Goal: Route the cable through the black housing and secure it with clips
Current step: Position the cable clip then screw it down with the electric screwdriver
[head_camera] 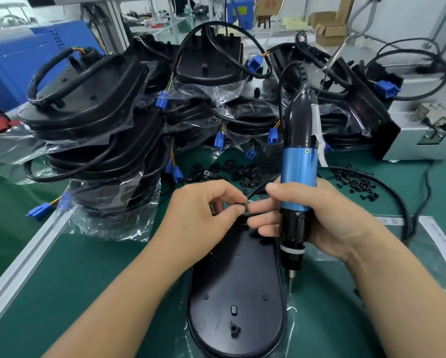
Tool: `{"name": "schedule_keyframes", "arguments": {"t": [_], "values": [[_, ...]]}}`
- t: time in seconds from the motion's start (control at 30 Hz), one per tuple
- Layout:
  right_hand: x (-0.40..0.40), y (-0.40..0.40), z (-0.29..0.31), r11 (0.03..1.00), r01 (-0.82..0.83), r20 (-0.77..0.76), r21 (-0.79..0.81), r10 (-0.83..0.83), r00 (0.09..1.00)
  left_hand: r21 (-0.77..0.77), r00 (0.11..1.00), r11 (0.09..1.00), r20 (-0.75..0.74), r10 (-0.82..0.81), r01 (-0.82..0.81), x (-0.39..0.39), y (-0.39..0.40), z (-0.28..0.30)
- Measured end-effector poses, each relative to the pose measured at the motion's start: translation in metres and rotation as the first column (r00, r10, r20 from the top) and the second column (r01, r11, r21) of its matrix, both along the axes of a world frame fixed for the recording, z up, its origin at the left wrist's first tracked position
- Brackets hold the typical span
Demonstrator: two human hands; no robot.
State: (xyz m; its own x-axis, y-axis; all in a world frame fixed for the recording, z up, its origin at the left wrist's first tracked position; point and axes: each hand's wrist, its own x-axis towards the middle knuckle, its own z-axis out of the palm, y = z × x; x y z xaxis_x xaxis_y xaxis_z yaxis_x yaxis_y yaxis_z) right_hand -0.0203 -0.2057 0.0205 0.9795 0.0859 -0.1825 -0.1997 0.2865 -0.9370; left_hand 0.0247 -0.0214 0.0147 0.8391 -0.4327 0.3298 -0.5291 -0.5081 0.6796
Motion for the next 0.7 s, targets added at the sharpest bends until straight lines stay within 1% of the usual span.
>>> {"name": "schedule_keyframes", "arguments": {"t": [0.07,0.13,0.2,0.27,0.3,0.37,0.43,0.47,0.53,0.57,0.63,0.7], "values": [[-0.001,0.000,-0.001,1.000,-0.006,0.004,0.008,0.006,1.000,0.031,1.000,1.000,0.001,-0.001,0.001,0.001,0.001,0.002],[-0.002,-0.002,-0.001,0.999,0.030,0.021,0.009,-0.031,0.999,0.077,1.000,0.997,0.015,-0.005,0.004,0.004,-0.001,0.008],[-0.002,-0.010,0.000,0.991,0.134,0.059,-0.014,-0.133,0.989,0.113,0.997,0.993,0.078,0.011,-0.020,0.009,-0.009,0.018],[-0.003,-0.024,0.002,0.964,0.263,0.108,-0.028,-0.259,0.960,0.117,0.990,0.993,0.144,0.003,-0.020,0.012,-0.028,0.031],[-0.003,-0.033,0.003,0.945,0.326,0.132,-0.025,-0.320,0.938,0.133,0.985,0.991,0.172,-0.034,0.011,0.013,-0.042,0.036],[-0.006,-0.053,0.006,0.894,0.448,0.160,-0.003,-0.441,0.883,0.238,0.962,0.964,0.214,-0.170,0.118,0.014,-0.074,0.042],[-0.009,-0.072,0.007,0.833,0.552,0.182,0.040,-0.549,0.816,0.418,0.934,0.882,0.171,-0.314,0.220,0.023,-0.116,0.039],[-0.010,-0.081,0.007,0.798,0.598,0.185,0.071,-0.600,0.779,0.520,0.924,0.817,0.124,-0.361,0.249,0.028,-0.137,0.036],[-0.015,-0.096,0.006,0.730,0.666,0.170,0.151,-0.683,0.710,0.693,0.893,0.671,0.086,-0.442,0.265,0.036,-0.173,0.026],[-0.017,-0.102,0.005,0.704,0.684,0.156,0.190,-0.710,0.687,0.740,0.877,0.623,0.097,-0.470,0.252,0.039,-0.186,0.020],[-0.020,-0.109,0.003,0.665,0.706,0.133,0.242,-0.744,0.655,0.764,0.865,0.601,0.116,-0.488,0.237,0.042,-0.202,0.008],[-0.021,-0.113,0.003,0.648,0.715,0.132,0.263,-0.758,0.639,0.779,0.851,0.586,0.135,-0.507,0.225,0.040,-0.210,0.000]]}}
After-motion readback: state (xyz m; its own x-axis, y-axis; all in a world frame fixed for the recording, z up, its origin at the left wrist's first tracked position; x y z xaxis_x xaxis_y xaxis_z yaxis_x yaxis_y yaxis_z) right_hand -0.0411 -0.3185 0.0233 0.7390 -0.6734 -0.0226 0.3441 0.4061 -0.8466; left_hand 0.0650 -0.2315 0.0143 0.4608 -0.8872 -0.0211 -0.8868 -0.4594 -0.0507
